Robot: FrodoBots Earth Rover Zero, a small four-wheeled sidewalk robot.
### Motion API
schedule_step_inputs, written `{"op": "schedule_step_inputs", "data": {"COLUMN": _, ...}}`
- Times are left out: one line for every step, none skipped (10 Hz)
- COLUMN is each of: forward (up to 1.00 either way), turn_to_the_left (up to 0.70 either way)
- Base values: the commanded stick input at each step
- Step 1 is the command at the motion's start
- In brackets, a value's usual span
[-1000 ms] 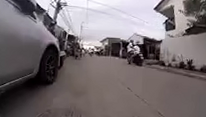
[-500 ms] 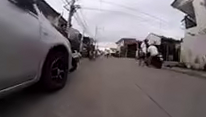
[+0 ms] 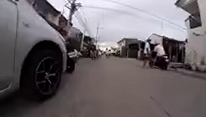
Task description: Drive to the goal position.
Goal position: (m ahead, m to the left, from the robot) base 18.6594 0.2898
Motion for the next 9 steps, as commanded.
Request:
{"op": "schedule_step_inputs", "data": {"forward": 0.70, "turn_to_the_left": 0.00}}
{"op": "schedule_step_inputs", "data": {"forward": 0.70, "turn_to_the_left": -0.22}}
{"op": "schedule_step_inputs", "data": {"forward": 0.70, "turn_to_the_left": -0.35}}
{"op": "schedule_step_inputs", "data": {"forward": 0.70, "turn_to_the_left": -0.23}}
{"op": "schedule_step_inputs", "data": {"forward": 0.70, "turn_to_the_left": -0.06}}
{"op": "schedule_step_inputs", "data": {"forward": 0.70, "turn_to_the_left": 0.00}}
{"op": "schedule_step_inputs", "data": {"forward": 0.70, "turn_to_the_left": 0.00}}
{"op": "schedule_step_inputs", "data": {"forward": 0.70, "turn_to_the_left": 0.00}}
{"op": "schedule_step_inputs", "data": {"forward": 0.70, "turn_to_the_left": 0.00}}
